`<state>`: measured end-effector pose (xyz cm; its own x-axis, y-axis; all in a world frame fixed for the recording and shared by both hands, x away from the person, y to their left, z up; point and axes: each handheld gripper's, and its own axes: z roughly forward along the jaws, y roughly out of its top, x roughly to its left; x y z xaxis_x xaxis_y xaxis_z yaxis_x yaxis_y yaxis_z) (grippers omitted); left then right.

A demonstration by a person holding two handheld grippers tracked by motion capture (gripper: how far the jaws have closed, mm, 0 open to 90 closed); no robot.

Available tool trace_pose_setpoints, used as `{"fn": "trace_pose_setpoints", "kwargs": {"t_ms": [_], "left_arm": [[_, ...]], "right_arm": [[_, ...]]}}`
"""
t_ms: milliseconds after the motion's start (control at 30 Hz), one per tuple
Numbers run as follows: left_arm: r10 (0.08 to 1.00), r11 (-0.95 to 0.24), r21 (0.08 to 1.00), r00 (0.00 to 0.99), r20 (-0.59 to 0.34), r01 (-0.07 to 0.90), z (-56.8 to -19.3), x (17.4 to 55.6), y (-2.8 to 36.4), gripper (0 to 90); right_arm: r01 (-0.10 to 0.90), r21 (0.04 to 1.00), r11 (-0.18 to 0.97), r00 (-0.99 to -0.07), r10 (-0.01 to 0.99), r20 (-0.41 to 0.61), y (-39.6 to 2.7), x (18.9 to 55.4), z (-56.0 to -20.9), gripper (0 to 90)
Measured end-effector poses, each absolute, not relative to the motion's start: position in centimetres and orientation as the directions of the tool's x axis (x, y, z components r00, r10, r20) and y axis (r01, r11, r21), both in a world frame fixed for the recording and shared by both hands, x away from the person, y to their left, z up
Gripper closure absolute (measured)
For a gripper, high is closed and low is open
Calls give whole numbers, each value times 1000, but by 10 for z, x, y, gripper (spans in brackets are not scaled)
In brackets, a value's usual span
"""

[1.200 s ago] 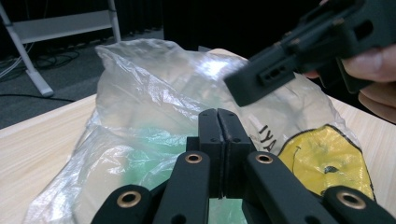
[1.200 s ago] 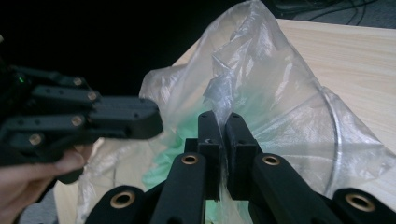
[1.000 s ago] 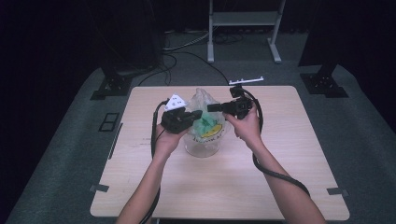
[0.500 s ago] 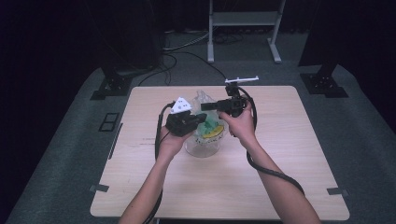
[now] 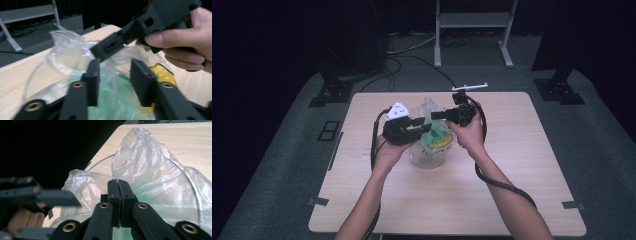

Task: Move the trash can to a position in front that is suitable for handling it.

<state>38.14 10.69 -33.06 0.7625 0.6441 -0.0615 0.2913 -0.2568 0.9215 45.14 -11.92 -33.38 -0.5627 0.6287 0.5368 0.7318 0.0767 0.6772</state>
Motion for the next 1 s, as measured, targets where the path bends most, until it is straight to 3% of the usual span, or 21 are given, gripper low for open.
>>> {"fn": "trace_pose_setpoints", "kwargs": {"t_ms": [233,367,1000], "left_arm": [[684,-228,933,728,-51,279,-322,375,127,370],[707,-227,937,706,-29,266,-322,370,139,299],[721,-162,942,686,-91,295,-350,352,177,108]], "right_arm": [[731,679,65,-567,610,553,-123,450,-335,900],[733,679,48,-565,598,568,-127,449,-334,900],[735,677,-27,-545,571,614,-140,451,-320,900]]}}
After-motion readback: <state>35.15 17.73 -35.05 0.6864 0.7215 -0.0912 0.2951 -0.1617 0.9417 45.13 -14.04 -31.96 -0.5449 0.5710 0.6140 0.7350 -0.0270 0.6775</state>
